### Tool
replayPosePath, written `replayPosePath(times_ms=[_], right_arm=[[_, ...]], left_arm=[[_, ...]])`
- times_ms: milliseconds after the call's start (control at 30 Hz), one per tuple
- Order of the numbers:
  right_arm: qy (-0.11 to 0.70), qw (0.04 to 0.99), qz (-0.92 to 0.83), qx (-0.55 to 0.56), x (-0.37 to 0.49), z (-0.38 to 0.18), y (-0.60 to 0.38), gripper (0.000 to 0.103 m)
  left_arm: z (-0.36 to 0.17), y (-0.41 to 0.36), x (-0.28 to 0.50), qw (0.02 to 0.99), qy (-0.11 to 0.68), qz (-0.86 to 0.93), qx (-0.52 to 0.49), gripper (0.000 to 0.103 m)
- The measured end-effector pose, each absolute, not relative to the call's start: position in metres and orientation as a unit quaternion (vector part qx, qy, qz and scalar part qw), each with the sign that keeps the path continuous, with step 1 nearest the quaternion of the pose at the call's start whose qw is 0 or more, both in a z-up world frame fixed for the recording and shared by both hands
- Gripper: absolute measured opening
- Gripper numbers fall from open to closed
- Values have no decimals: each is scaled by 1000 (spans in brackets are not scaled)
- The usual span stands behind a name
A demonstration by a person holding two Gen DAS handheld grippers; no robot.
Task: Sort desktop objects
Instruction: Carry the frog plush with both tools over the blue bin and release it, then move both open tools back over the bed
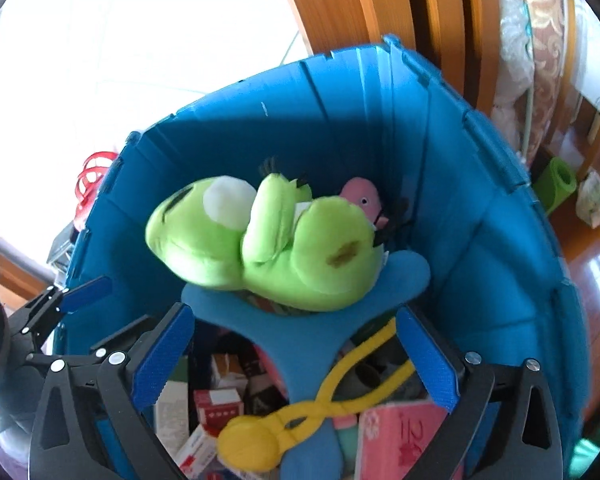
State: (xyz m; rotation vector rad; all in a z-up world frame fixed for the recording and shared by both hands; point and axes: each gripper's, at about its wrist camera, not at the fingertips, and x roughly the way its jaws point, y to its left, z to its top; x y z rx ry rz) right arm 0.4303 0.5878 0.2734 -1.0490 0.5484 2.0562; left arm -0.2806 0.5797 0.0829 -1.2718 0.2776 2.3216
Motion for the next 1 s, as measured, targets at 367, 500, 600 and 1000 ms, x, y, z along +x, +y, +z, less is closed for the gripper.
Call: replayPosePath(times_ms=[367,500,600,1000], right_arm=[[159,409,791,-426,456,295,533,103],[149,405,792,-432,455,296,511,103],[134,397,800,-430,446,301,491,103],[100,330,850,-399,344,308,381,103]], left_arm=[[107,561,-225,247,112,855,-442,84],[117,536,-213,258,92,861,-429,84],[120,506,-208,249,69,869,-421,84],[113,340,-200,167,42,908,-381,84]])
